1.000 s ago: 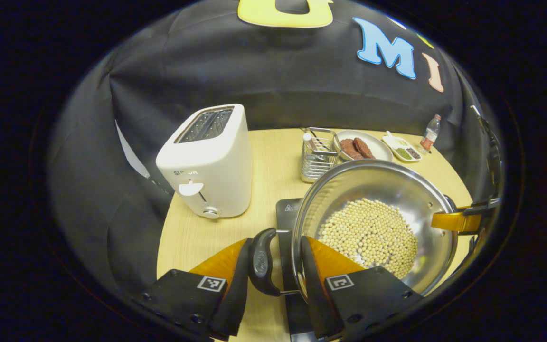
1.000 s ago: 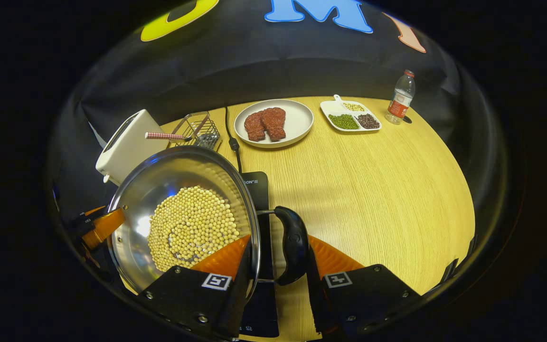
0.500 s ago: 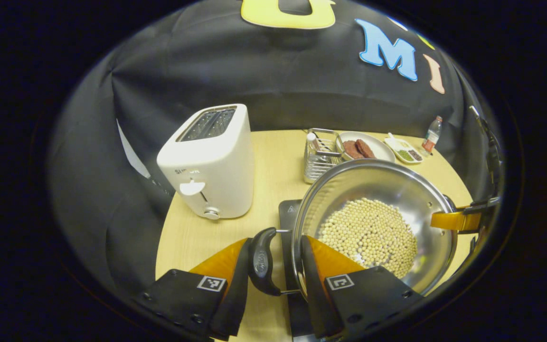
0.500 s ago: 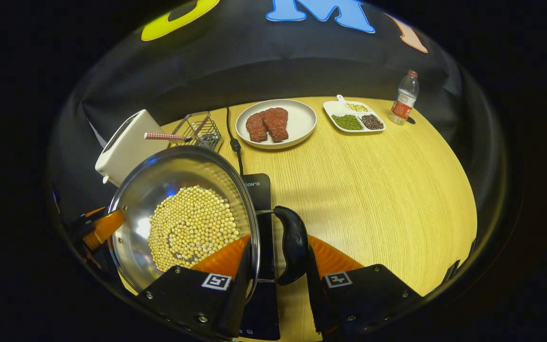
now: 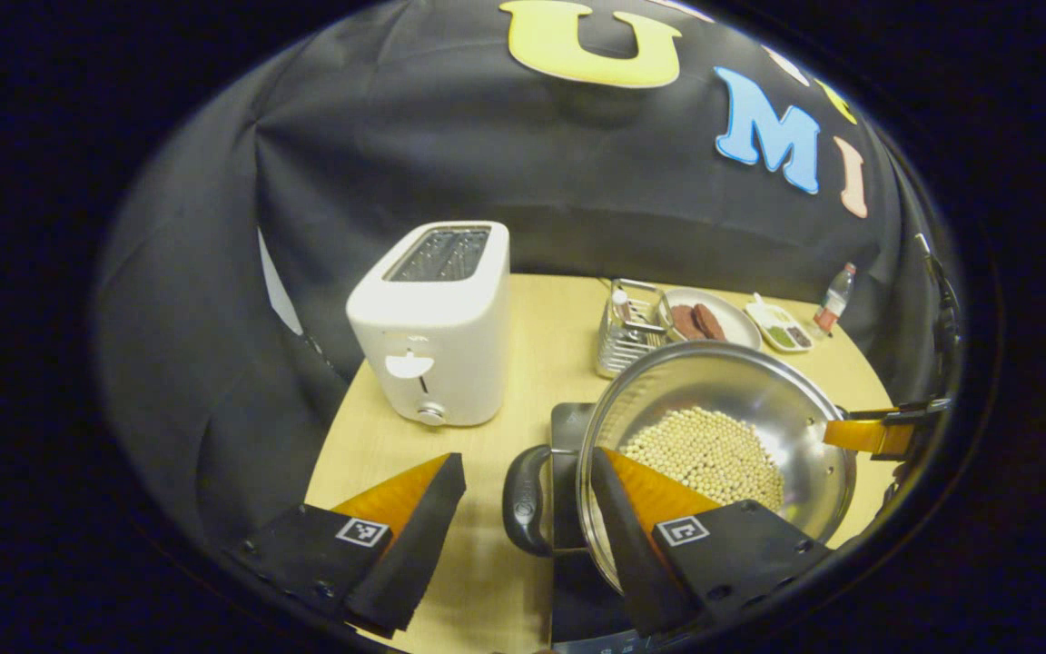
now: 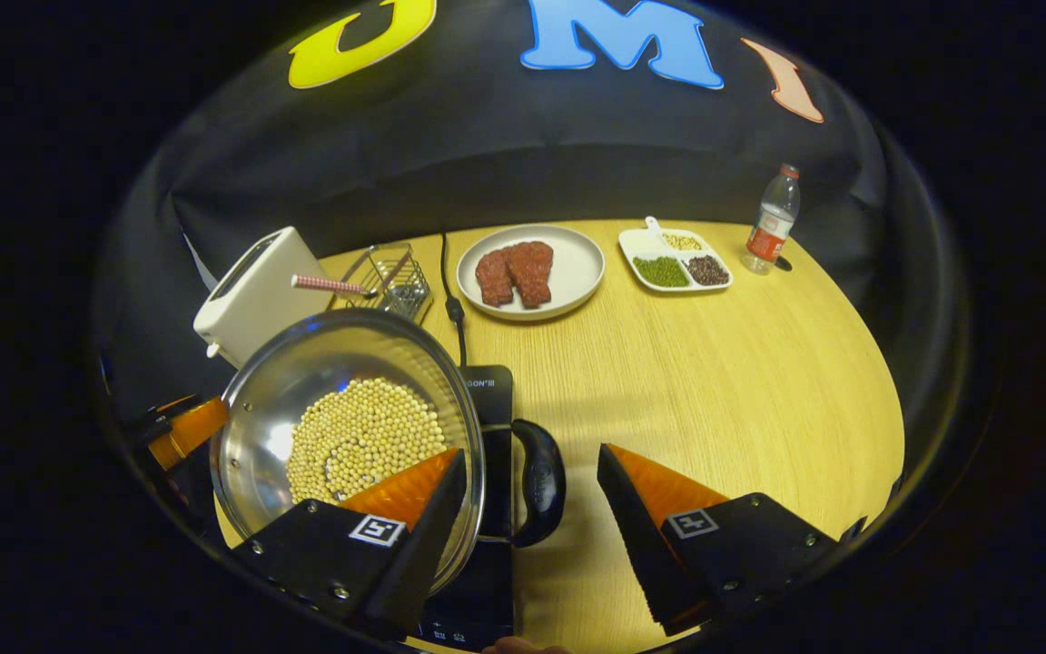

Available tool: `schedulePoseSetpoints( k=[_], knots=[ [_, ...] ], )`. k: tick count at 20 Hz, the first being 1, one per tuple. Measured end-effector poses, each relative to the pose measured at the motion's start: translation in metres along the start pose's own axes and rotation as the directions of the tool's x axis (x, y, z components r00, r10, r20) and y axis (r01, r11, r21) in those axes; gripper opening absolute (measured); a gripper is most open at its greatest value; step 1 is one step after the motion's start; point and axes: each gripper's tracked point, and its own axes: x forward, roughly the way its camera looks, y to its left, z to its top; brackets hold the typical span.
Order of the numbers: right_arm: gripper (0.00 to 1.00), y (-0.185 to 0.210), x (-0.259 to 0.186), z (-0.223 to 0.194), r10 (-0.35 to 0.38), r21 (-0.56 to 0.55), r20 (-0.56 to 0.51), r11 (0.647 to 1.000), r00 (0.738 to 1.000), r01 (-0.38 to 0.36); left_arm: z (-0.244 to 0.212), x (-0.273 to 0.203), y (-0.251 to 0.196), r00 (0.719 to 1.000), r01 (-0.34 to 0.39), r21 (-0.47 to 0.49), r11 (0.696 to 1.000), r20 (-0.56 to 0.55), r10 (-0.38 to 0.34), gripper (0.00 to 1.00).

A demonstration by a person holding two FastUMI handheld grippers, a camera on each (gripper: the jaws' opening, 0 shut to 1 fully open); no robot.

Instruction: First push the handle of the pot to place it horizontally, then grasp the pot with both hands and set it on the induction cooktop.

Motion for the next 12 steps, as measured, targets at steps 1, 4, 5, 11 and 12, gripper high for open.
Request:
schedulePoseSetpoints(
  k=[1,4,5,11,12],
  knots=[
    [0.89,-0.002,-0.006,0.011,0.005,-0.001,0.05,1.0,0.999,-0.005,0.011,-0.011,-0.002,0.999,-0.01,-0.009,1.0,0.035,0.01,0.92],
    [0.89,-0.017,-0.035,0.045,0.022,0.003,0.189,1.0,0.982,-0.024,0.044,-0.046,-0.02,0.991,-0.032,-0.033,0.999,0.13,0.036,0.92],
    [0.89,-0.023,-0.046,0.057,0.024,0.002,0.231,1.0,0.973,-0.025,0.054,-0.057,-0.03,0.986,-0.029,-0.043,0.999,0.161,0.036,0.93],
    [0.89,-0.069,-0.133,0.116,0.016,-0.042,0.444,0.999,0.896,0.003,0.136,-0.139,-0.135,0.921,0.018,-0.029,0.999,0.389,-0.005,0.92],
    [0.89,-0.078,-0.149,0.126,0.014,-0.041,0.475,0.999,0.88,0.006,0.148,-0.156,-0.157,0.904,0.02,-0.013,1.0,0.426,-0.013,0.92]
  ],
)
